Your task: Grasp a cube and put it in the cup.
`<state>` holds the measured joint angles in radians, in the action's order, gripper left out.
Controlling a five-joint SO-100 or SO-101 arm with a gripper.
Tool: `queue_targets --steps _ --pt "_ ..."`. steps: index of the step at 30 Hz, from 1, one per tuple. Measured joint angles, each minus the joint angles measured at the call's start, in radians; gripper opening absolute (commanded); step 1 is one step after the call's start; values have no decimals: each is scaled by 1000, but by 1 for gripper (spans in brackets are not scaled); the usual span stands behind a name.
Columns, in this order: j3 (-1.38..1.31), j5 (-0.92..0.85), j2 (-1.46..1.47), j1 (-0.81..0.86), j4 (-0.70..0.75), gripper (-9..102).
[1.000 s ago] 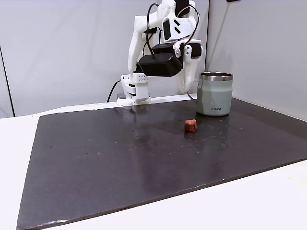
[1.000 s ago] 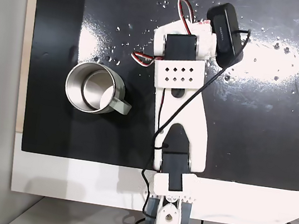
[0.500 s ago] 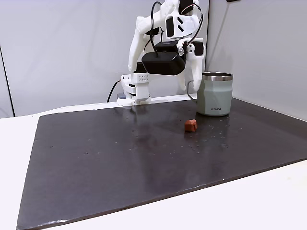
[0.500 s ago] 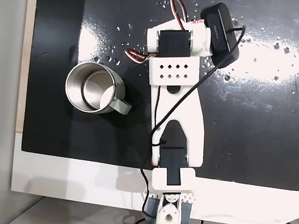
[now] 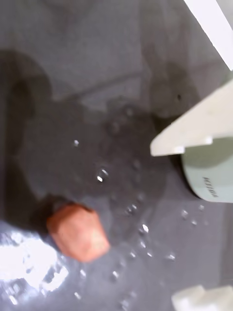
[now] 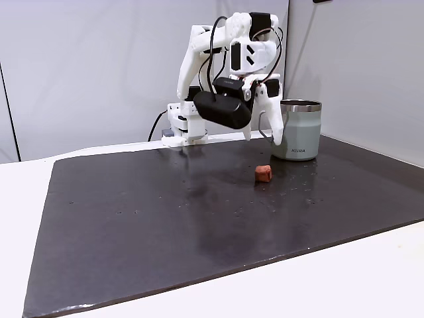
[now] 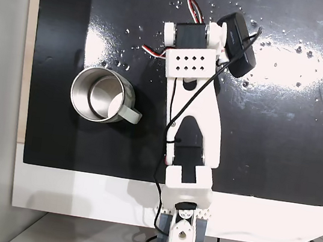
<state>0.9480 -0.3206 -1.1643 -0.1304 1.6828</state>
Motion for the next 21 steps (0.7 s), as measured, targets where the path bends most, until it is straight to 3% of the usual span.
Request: queue_targets --steps 21 --pt "-249 18 318 21 -11 30"
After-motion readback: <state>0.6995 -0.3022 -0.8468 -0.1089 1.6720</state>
